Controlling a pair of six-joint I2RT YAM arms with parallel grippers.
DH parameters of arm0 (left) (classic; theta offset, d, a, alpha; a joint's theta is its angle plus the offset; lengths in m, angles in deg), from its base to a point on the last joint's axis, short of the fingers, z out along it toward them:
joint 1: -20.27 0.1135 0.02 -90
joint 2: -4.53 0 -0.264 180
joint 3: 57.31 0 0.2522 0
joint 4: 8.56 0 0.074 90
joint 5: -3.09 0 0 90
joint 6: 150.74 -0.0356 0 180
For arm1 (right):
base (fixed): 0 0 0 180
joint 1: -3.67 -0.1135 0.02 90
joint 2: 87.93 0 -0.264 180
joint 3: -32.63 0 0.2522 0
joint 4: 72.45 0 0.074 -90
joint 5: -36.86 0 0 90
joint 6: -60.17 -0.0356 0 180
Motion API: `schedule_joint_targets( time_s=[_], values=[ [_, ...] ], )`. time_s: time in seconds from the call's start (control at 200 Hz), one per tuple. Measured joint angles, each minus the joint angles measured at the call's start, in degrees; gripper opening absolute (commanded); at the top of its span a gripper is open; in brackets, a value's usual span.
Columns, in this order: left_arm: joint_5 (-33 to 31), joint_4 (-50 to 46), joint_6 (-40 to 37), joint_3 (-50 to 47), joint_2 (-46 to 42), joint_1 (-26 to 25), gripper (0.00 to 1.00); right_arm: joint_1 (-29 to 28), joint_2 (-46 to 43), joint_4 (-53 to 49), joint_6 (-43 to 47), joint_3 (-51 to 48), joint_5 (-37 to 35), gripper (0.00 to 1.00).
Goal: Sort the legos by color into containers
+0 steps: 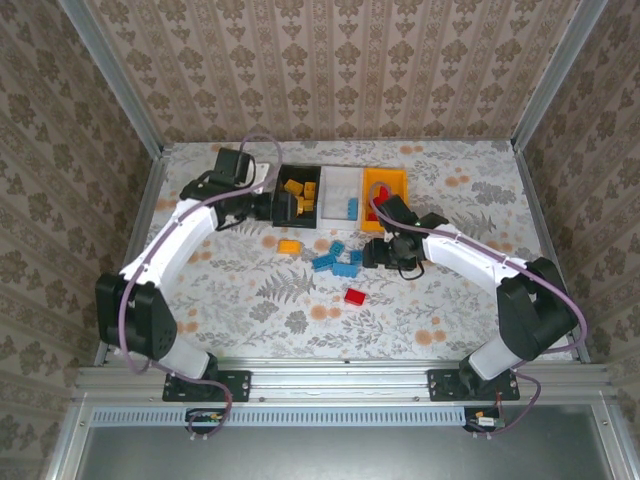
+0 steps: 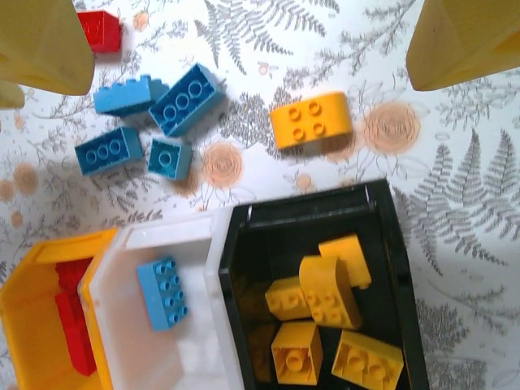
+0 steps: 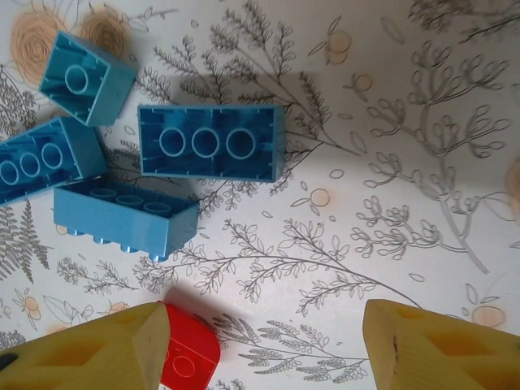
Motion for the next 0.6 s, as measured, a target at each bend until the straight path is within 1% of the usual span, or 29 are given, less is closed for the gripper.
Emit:
schedule_joint_targets(
  time_s=[0.11,0.3,0.45,0.6],
  values=[
    [-0.6,0.1,0.9,-5.8,-4.6,0.0,1.00,1.0,-1.1,-0.5,0.7,0.3,-0.6,0.75],
    [-2.0,1.2,4.4,-14.3,-9.9,-0.3,1.00,2.3,-2.0,-1.3,0.7,0.3,-1.3,0.77],
    [-2.4,1.6,5.7,-16.0,-9.5,-2.4,1.00,2.3,-2.0,-1.2,0.7,0.3,-1.3,0.78],
    [-3.8,2.0,5.8,-15.9,-6.2,-4.4,1.00,2.3,-2.0,-1.1,0.7,0.3,-1.2,0.79]
  ],
)
